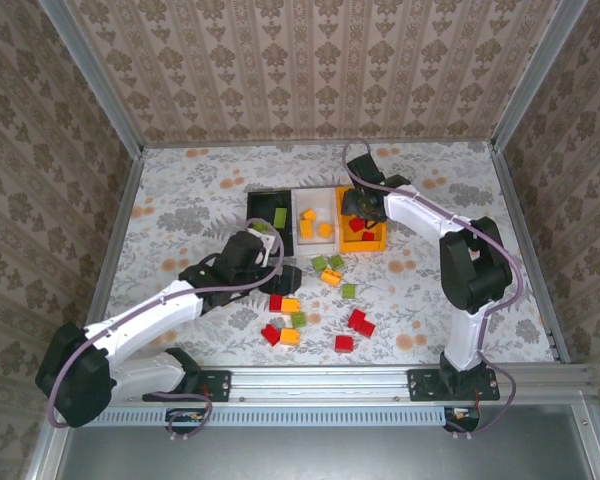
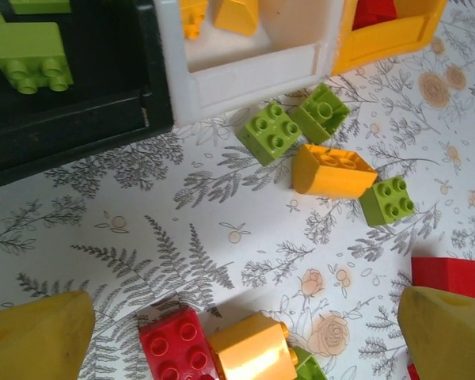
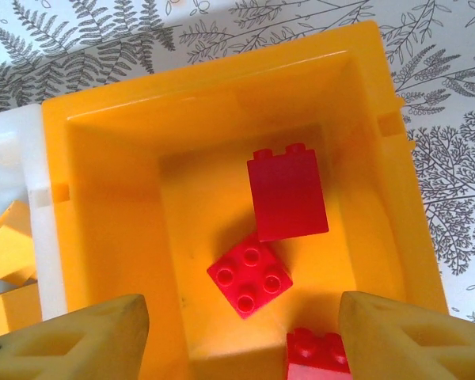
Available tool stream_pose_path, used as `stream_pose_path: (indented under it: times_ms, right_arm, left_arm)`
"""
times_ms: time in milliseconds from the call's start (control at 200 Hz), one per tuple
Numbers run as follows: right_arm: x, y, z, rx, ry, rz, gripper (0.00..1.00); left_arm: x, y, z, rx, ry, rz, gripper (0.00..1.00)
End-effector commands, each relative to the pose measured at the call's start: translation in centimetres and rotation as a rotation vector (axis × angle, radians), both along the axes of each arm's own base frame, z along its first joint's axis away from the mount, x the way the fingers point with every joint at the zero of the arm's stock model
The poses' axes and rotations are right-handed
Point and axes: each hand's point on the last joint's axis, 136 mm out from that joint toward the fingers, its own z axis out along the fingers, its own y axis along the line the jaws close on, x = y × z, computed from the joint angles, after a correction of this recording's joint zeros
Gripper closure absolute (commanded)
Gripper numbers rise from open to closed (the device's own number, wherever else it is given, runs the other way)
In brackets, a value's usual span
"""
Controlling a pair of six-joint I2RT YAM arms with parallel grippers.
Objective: Sort the legos into containers by color
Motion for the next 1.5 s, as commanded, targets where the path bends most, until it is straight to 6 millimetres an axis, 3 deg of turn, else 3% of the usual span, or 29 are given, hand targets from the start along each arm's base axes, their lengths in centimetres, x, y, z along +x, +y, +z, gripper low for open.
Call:
stream_pose_path:
  times_ms: [0,125,240,525,630,920,1035,1495]
  right_arm:
    - [-1.9,-0.5,2.4,0.032,-0.028,0.004,0.33]
    - [-4.1,-1.2,1.9,0.035,-0.004,0.007,0.32]
    - [-4.7,-1.8,1.5,0.027,-0.013,0.002,0.32]
    - [-4.8,-2.4,1.9,0.035,-0.024,-0.010,0.31]
    - [-4.6,-2.5,2.5,0.044,-0.034,-0.013,0.30]
    - [-4.6,-3.5,3.8,0.067,-0.062,-0.041,0.29]
    - [-4.7,-3.9,4.2,0.072,-0.072,-0.051,0.29]
    - [-5.1,-5.0,3.9,0.086,-0.073,-0.085,0.28]
  left_arm:
    - [-0.8,-1.9,0.9,0.026,-0.011,-0.093,0.00]
    - [-3.5,-5.8,0.0,0.099,0.042,-0.262,0.03]
    - [-7.2,-9.3,-1.6,0.214,0.067,-0.446,0.06]
    - [-12.9,-13.4,-4.9,0.366,0.102,-0.676,0.10]
    - [-14.1,-13.6,-6.3,0.411,0.129,-0.711,0.13]
    - [-15.0,-13.2,-9.1,0.448,0.182,-0.698,0.20]
    - [-16.0,-13.3,-9.4,0.449,0.189,-0.717,0.22]
    - [-15.6,-12.9,-9.2,0.449,0.170,-0.692,0.61]
